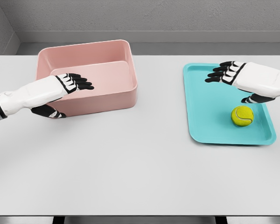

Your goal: Put the tennis from the blue tray into the pink basket with both arms

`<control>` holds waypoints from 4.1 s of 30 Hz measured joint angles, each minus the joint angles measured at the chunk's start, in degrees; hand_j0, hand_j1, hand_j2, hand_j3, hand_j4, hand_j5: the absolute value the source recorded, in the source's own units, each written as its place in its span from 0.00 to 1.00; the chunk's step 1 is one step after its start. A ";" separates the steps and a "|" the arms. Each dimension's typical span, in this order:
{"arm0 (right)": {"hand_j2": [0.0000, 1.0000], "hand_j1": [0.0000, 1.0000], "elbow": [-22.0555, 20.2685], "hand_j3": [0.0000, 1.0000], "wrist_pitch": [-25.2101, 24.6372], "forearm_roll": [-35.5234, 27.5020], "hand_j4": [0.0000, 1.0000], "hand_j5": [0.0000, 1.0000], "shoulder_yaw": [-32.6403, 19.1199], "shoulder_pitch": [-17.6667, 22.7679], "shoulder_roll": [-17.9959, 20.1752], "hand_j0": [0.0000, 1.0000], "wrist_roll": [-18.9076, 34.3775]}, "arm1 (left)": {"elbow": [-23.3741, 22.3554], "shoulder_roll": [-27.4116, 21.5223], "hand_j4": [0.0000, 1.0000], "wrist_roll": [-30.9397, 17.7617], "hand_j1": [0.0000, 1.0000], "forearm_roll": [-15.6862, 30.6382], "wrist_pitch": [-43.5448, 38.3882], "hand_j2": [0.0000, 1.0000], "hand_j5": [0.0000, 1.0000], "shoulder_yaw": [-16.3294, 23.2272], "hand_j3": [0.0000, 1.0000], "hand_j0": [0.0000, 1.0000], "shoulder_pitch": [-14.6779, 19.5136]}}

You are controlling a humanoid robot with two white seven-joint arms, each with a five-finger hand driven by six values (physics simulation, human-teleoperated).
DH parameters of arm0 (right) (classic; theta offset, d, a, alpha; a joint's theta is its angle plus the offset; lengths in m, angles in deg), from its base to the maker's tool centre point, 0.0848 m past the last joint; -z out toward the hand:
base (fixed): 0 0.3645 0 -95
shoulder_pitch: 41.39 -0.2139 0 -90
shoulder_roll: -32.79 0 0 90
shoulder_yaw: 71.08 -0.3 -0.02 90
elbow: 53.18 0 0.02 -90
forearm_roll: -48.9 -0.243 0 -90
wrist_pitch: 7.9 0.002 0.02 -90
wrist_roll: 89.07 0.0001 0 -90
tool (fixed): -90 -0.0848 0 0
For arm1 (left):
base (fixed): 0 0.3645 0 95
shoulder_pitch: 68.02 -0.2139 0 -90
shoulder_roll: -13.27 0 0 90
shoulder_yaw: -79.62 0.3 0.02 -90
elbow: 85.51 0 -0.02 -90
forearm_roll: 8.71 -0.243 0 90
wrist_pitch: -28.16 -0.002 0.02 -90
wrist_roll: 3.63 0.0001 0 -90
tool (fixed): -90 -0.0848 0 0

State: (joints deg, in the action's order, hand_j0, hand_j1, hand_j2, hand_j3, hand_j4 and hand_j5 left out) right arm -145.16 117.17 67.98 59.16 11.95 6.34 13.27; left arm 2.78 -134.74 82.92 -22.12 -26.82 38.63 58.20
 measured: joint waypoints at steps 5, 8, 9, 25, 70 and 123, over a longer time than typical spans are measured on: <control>1.00 1.00 -0.02 1.00 0.01 0.03 1.00 1.00 0.09 3.08 1.38 1.00 0.35 | 0.02 -0.18 1.00 0.00 1.00 0.06 0.00 1.00 1.00 -0.02 1.00 1.00 0.00; 1.00 1.00 0.79 1.00 0.01 0.08 1.00 1.00 -0.09 4.83 3.17 1.00 0.49 | 0.03 -0.30 1.00 0.00 1.00 0.09 0.00 1.00 1.00 -0.06 1.00 1.00 0.00; 1.00 1.00 1.08 1.00 0.01 0.11 1.00 1.00 -0.09 4.92 3.77 1.00 0.57 | 0.03 -0.32 1.00 0.00 1.00 0.09 0.00 1.00 1.00 -0.06 1.00 1.00 -0.09; 1.00 1.00 2.49 1.00 0.00 -0.23 1.00 1.00 0.79 7.47 2.42 1.00 0.91 | -0.07 -0.37 1.00 0.00 1.00 0.03 0.00 1.00 1.00 -0.29 1.00 1.00 0.17; 1.00 1.00 14.29 1.00 0.00 -0.28 1.00 1.00 0.56 8.26 -3.45 1.00 1.64 | 7.19 -2.05 1.00 -5.47 1.00 0.38 0.03 1.00 1.00 -5.87 1.00 1.00 -5.18; 0.66 0.66 19.87 0.66 0.00 0.33 0.66 0.66 0.33 7.21 -7.81 0.66 3.48 | 11.52 -2.43 1.00 -6.74 1.00 1.06 0.03 1.00 1.00 -6.61 1.00 1.00 -12.83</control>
State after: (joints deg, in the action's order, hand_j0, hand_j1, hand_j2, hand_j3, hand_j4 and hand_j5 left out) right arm -125.28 117.17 68.31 59.49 19.16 -1.48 16.75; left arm 14.30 -137.17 76.18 -21.06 -26.79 32.01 45.36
